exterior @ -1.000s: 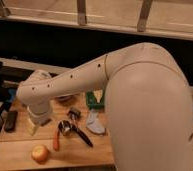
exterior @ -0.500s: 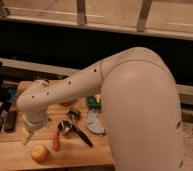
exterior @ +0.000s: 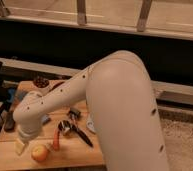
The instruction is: Place apple in tray
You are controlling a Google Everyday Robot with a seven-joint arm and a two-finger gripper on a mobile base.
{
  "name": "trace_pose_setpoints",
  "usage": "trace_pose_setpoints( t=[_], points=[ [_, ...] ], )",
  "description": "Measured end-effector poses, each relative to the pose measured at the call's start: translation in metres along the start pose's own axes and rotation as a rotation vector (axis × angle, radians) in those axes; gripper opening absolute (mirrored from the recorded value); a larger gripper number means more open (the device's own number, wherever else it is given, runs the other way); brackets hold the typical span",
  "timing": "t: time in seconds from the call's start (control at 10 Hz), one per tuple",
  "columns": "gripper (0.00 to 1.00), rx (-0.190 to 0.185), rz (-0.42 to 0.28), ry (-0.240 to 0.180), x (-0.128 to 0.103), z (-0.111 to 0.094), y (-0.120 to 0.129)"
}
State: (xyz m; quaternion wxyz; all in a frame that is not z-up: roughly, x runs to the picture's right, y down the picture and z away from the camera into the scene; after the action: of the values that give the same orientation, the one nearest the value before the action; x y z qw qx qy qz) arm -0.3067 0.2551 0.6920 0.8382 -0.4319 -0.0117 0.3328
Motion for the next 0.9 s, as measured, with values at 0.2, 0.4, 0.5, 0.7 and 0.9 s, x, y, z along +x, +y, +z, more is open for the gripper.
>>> trace_pose_setpoints(
  t=[0.2,0.4,0.5,0.7,0.9],
  points=[
    [0.74,-0.02,-0.011,0.015,0.008,0.023,0.002],
    [0.74,-0.024,-0.005,0.047,0.019,0.04,-0.004],
    [0.74,-0.023,0.001,0.053,0.023,0.041,-0.007],
    [0.74,-0.025,0.032,0.067,0.038,0.041,-0.017],
    [0.64,-0.029,0.054,0.068,0.048,0.043,-0.022]
  ],
)
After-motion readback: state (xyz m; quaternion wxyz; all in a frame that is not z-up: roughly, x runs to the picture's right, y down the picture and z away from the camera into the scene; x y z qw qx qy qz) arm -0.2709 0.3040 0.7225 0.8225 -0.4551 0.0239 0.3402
